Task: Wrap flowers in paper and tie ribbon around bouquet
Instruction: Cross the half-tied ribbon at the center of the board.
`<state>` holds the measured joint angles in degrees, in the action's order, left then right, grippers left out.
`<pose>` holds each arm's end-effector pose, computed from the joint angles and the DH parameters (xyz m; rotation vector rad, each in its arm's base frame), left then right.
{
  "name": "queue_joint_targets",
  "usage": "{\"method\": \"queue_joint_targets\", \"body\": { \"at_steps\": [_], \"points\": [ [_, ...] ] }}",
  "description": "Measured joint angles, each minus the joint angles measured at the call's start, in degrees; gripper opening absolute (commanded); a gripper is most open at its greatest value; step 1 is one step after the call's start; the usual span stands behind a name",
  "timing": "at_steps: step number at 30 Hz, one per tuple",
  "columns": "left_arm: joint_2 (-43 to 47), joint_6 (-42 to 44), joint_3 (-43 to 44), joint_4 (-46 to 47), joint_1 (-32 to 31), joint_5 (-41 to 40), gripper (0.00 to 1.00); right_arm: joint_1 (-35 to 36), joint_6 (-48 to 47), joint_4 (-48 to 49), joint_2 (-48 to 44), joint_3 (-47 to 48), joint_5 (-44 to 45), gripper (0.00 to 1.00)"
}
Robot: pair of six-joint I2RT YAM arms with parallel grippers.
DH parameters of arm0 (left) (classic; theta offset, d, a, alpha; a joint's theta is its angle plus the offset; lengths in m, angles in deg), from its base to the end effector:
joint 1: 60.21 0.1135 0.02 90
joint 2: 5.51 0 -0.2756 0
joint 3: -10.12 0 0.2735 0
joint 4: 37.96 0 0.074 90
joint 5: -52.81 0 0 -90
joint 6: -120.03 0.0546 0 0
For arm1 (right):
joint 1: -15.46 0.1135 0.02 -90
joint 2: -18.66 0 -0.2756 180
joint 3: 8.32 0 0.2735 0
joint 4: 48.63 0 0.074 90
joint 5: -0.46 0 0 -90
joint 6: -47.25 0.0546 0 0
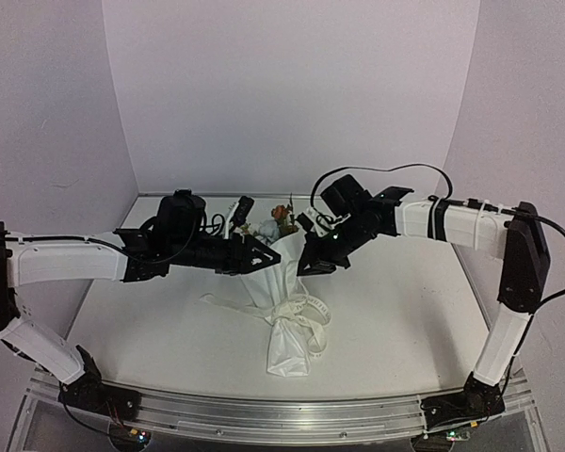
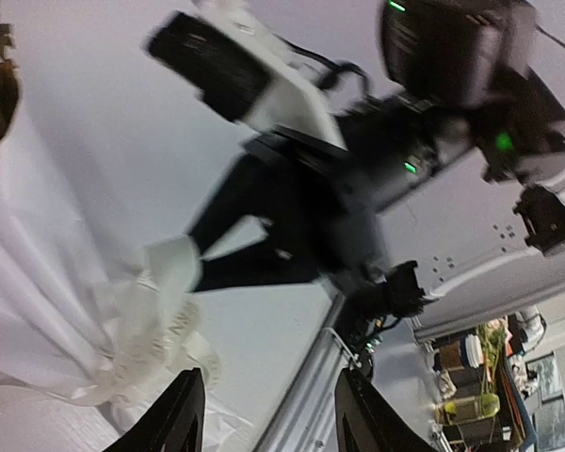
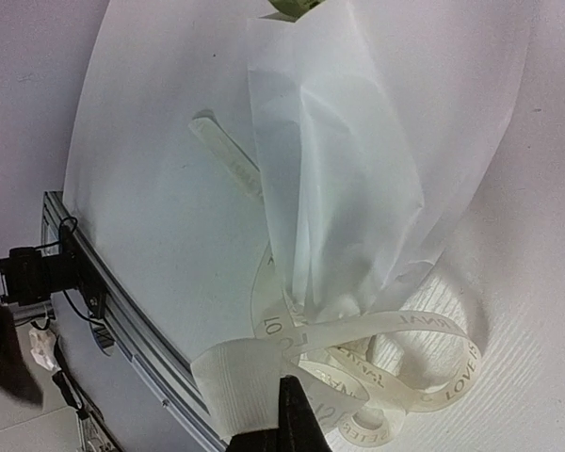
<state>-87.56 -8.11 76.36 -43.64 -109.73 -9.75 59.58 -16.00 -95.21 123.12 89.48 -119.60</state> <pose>0.2139 -0.2894 0.2671 0.5759 2.1298 -1.4097 0.2918 0.3211 0.2515 -0.6460 2.6334 1.1111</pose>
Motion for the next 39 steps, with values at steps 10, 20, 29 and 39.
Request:
{"method": "queue_joint_targets", "body": {
  "at_steps": [10, 20, 29, 39],
  "points": [
    [-7.0, 10.1, 0.0, -4.4, 1.9, 5.0, 0.53, 3.5, -2.8, -0.4, -0.3, 0.1, 2.2, 0.0],
    [-10.7, 11.8, 3.4, -4.5, 2.2, 7.5, 0.46, 4.3, -5.6, -4.1, -0.3, 5.1, 2.3, 0.0],
    [-12.6, 12.8, 5.0, -3.7, 2.9, 9.9, 0.02, 4.8, -7.3, -6.7, 1.7, 7.2, 2.5, 0.03],
    [-13.8, 9.5, 5.0, -2.9, 4.0, 7.4, 0.0, 5.1, -10.6, -5.9, -3.6, -0.5, 6.9, 0.4]
  ]
}}
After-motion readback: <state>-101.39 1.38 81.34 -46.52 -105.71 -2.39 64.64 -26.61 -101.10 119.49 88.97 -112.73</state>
